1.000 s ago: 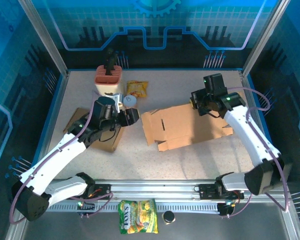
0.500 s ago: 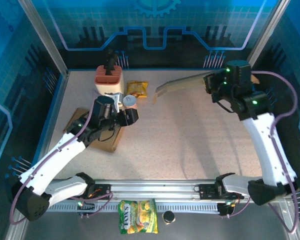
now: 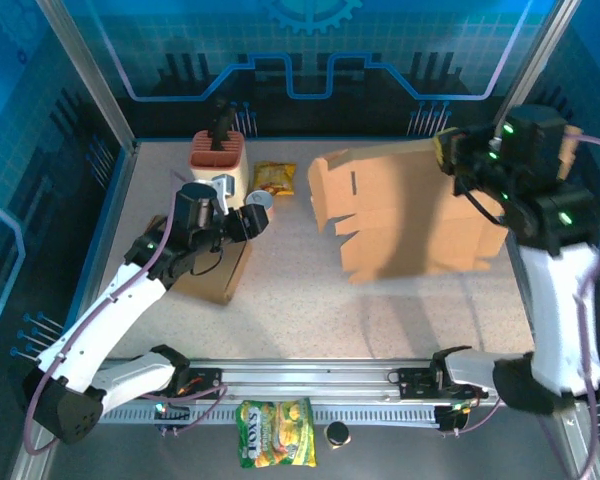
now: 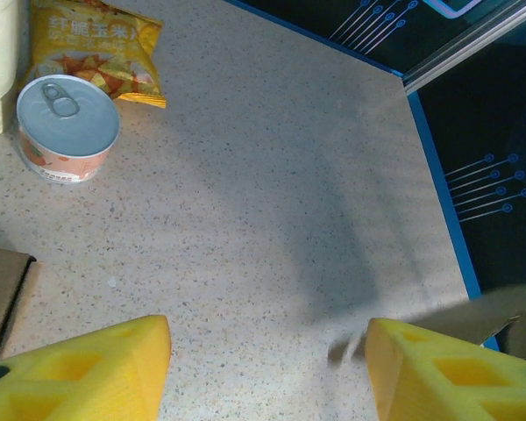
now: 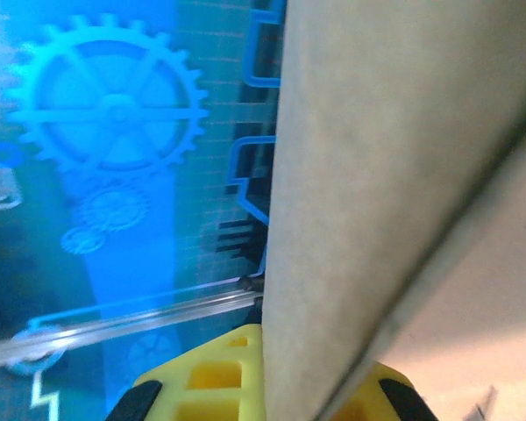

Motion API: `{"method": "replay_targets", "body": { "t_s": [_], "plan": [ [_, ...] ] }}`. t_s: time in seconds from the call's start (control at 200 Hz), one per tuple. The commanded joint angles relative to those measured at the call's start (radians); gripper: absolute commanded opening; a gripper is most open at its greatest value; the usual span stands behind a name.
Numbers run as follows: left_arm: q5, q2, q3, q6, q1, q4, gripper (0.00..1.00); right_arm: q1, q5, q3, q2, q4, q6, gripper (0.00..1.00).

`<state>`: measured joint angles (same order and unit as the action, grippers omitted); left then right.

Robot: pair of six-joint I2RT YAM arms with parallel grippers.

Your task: Fold the paper box

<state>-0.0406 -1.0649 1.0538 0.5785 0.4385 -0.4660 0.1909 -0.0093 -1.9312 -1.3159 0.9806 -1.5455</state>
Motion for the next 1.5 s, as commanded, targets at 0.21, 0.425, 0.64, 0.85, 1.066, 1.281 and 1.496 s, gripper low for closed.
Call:
{"method": "replay_targets", "body": {
  "t_s": [0.21, 0.425, 0.64, 0.85, 1.066, 1.281, 1.496],
  "plan": [
    [-0.090, -0.119, 0.151, 0.100, -0.018, -0.065, 0.58, -0.023, -0.175, 0.404, -0.303, -0.621, 0.004, 0.00],
    [-0.079, -0.346, 0.383, 0.112, 0.067, -0.112, 0.59, -0.015, -0.193, 0.573, -0.327, -0.759, 0.004, 0.00],
    [-0.070, -0.582, 0.544, 0.206, 0.077, -0.021, 0.63, -0.006, -0.191, 0.623, -0.316, -0.789, -0.023, 0.00],
    [-0.112, -0.736, 0.618, 0.275, 0.065, 0.023, 0.62, -0.003, -0.192, 0.634, -0.303, -0.793, -0.034, 0.00],
    [-0.141, -0.794, 0.595, 0.328, 0.068, 0.105, 0.60, -0.002, -0.200, 0.655, -0.281, -0.806, -0.054, 0.00],
    [-0.184, -0.805, 0.575, 0.326, 0.074, 0.212, 0.50, -0.002, -0.201, 0.698, -0.251, -0.819, -0.044, 0.00],
    [-0.098, -0.580, 0.423, 0.221, 0.081, 0.144, 0.63, -0.045, -0.219, 0.798, -0.203, -0.872, -0.048, 0.00]
  ]
}}
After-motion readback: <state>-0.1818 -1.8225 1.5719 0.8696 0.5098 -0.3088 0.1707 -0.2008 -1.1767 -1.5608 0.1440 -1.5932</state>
